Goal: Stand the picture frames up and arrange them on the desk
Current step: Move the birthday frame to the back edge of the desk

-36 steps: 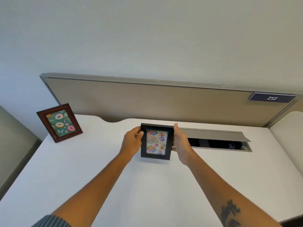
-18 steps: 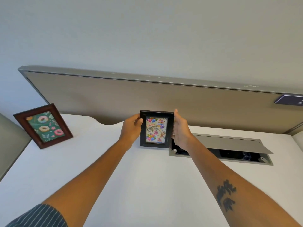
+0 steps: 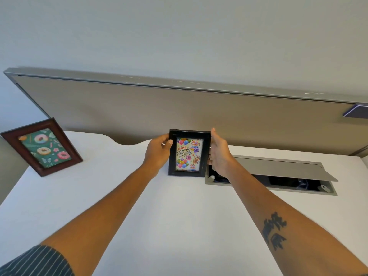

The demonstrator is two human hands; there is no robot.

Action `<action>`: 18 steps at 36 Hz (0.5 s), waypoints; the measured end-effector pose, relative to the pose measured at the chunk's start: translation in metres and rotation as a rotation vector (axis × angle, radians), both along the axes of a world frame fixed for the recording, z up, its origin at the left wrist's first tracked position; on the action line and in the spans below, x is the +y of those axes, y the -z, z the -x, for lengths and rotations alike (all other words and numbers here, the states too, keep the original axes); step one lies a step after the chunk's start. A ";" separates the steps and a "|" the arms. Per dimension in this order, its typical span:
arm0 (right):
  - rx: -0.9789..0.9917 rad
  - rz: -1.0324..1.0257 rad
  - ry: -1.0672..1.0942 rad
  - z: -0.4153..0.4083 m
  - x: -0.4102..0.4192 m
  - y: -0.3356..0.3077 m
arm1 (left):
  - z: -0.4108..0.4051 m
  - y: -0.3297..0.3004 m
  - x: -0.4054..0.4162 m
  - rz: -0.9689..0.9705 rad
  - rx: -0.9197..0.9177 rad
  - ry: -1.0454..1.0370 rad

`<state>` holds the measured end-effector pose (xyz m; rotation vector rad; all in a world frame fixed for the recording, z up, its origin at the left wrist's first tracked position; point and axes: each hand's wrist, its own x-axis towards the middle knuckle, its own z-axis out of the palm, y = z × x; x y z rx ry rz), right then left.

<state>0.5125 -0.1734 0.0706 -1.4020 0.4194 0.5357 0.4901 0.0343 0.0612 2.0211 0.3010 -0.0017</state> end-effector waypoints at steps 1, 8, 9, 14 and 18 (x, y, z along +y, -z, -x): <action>0.003 -0.001 -0.008 0.001 -0.001 0.000 | 0.001 0.001 -0.001 0.001 -0.001 -0.001; 0.012 -0.008 -0.035 0.004 -0.003 -0.001 | 0.002 0.002 -0.002 -0.001 0.013 -0.006; 0.011 -0.005 -0.036 0.005 -0.003 -0.001 | 0.003 0.002 -0.002 -0.001 0.013 -0.008; 0.007 -0.011 -0.056 0.006 -0.003 -0.001 | 0.003 0.003 -0.002 0.004 0.014 -0.014; 0.004 0.011 -0.073 0.009 -0.002 0.001 | 0.006 0.006 -0.001 0.020 0.022 -0.008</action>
